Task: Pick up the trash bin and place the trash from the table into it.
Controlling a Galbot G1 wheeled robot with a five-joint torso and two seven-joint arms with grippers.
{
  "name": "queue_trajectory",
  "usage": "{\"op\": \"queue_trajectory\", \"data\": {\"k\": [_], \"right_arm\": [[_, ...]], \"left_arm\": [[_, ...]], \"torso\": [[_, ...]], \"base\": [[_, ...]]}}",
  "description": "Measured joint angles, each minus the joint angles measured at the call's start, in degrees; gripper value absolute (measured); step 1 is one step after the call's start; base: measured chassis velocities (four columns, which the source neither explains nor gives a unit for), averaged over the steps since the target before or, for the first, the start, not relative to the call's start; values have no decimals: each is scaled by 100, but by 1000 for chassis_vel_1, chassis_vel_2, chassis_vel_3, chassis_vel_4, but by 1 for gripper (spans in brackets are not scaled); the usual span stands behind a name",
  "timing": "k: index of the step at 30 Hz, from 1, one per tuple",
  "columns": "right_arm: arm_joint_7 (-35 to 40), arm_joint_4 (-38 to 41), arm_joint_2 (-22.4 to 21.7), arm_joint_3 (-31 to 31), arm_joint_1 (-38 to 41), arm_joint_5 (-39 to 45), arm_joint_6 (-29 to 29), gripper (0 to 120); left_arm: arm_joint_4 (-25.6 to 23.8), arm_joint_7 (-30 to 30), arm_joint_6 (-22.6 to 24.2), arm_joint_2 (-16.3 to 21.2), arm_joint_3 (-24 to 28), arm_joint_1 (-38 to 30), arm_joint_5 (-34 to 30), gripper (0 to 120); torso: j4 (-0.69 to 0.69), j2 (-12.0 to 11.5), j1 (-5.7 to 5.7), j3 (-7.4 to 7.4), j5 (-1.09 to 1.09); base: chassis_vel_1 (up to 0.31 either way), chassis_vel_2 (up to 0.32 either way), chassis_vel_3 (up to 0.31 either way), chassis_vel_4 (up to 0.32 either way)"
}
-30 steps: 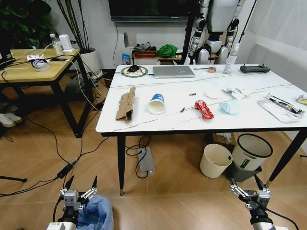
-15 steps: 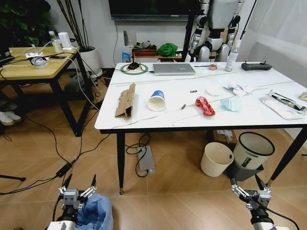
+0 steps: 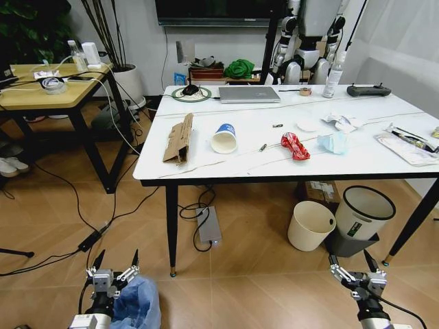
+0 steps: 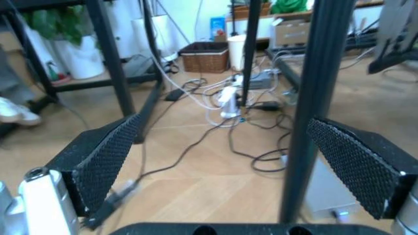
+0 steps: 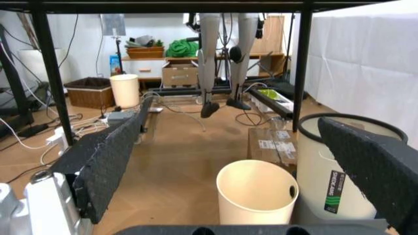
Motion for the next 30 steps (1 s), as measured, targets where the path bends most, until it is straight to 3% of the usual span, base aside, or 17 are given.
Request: {"op": "queue_trajectory", "data": {"k": [7, 11, 17, 21, 30], "right_arm": [[1, -5, 2, 2, 11, -1, -5, 100], [2, -5, 5, 2, 11, -1, -5, 100], [2, -6, 33, -6, 8, -20, -5, 100], [2, 13, 34, -1, -9, -25, -5, 100], [2, 17, 12, 29, -32, -9, 3, 100]], "left_arm": [[110, -720, -14, 71, 231, 80, 324, 100], [138, -781, -15, 83, 284, 143, 382, 100], [54, -78, 1, 60, 204, 262, 159, 100], [-119, 608, 232, 144, 74, 412, -384, 100], [-107, 686, 319, 182, 42, 465, -517, 100]], "torso": [[0, -171, -67, -104, 0], [0, -242, -96, -147, 0], [0, -371, -150, -223, 0], [0, -504, -196, -310, 1], [0, -717, -278, -440, 0]], "base": [[0, 0, 0, 0], [0, 0, 0, 0], [0, 0, 0, 0], [0, 0, 0, 0], [0, 0, 0, 0]]}}
